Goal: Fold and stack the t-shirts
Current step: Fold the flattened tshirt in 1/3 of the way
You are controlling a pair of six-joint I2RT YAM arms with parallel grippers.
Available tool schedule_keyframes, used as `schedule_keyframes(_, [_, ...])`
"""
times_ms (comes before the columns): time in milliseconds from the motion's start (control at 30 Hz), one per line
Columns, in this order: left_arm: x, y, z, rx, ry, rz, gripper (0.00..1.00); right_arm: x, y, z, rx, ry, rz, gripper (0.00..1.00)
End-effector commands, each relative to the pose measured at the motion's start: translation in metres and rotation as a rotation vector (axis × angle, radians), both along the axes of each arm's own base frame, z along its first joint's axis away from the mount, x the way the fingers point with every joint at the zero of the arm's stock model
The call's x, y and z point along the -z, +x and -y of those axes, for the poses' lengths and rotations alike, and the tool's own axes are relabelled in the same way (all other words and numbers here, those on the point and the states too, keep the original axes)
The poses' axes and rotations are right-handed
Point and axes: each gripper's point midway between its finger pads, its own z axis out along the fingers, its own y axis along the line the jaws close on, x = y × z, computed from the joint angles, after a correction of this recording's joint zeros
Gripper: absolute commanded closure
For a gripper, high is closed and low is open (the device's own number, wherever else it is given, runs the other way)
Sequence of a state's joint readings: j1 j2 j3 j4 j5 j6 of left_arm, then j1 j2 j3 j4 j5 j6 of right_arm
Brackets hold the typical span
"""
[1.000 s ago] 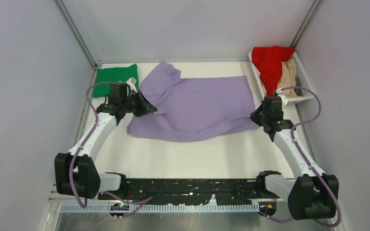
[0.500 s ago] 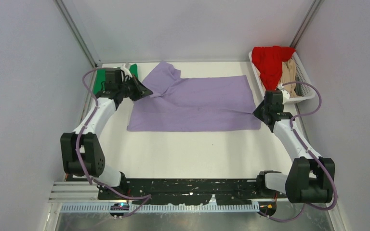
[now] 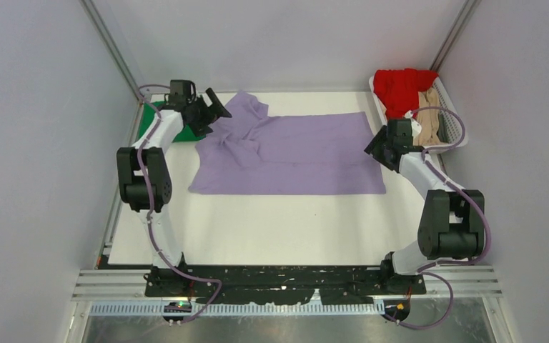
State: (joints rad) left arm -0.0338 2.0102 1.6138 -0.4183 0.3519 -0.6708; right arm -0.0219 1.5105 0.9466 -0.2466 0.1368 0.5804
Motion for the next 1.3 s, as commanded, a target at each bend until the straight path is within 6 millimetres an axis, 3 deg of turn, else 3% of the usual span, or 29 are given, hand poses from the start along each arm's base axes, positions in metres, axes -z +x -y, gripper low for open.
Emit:
schedule_keyframes(0, [-0.057, 0.010, -0.016, -0.049, 0.071, 0.087, 0.00, -0.032, 0.011, -0.001, -0.009, -0.022, 0.063, 0.27])
schedule_keyframes(133, [-0.065, -0.023, -0.001, 0.007, 0.093, 0.108, 0.00, -0.033, -0.005, -0.033, -0.126, -0.032, 0.046, 0.00])
schedule_keyframes(200, [-0.053, -0.045, 0.014, 0.054, 0.085, 0.101, 0.00, -0.027, -0.014, -0.054, -0.195, -0.042, 0.032, 0.04])
schedule_keyframes(300, [-0.018, -0.073, 0.040, 0.123, 0.033, 0.051, 0.00, -0.010, -0.017, -0.091, -0.307, -0.010, 0.004, 0.05])
schedule_keyframes(400, [0.023, -0.087, 0.048, 0.141, 0.031, -0.063, 0.00, 0.015, -0.015, -0.130, -0.418, 0.009, -0.055, 0.05])
schedule_keyframes(433, [0.034, -0.091, 0.050, 0.144, 0.031, -0.102, 0.00, 0.014, -0.011, -0.141, -0.443, 0.007, -0.048, 0.04])
schedule_keyframes(467, [0.043, -0.096, 0.052, 0.156, 0.023, -0.139, 0.00, 0.027, -0.010, -0.145, -0.455, 0.002, -0.082, 0.05])
schedule_keyframes(500, [0.050, -0.099, 0.052, 0.165, 0.023, -0.157, 0.00, 0.028, -0.008, -0.151, -0.467, 0.001, -0.089, 0.05])
schedule_keyframes(667, [0.075, -0.125, 0.048, 0.167, 0.050, -0.213, 0.00, 0.065, -0.026, -0.144, -0.449, -0.014, -0.213, 0.05])
schedule_keyframes(767, [0.090, -0.152, 0.048, 0.173, 0.054, -0.259, 0.00, 0.078, -0.056, -0.133, -0.448, -0.029, -0.284, 0.05])
schedule_keyframes(867, [0.104, -0.195, 0.049, 0.191, 0.044, -0.330, 0.00, 0.091, -0.095, -0.128, -0.481, -0.008, -0.368, 0.05])
schedule_keyframes(1200, [0.122, -0.323, 0.038, 0.185, 0.101, -0.431, 0.00, 0.091, -0.208, -0.121, -0.535, 0.095, -0.535, 0.05])
schedule_keyframes(1267, [0.122, -0.342, 0.040, 0.186, 0.097, -0.441, 0.00, 0.084, -0.218, -0.119, -0.543, 0.077, -0.534, 0.05])
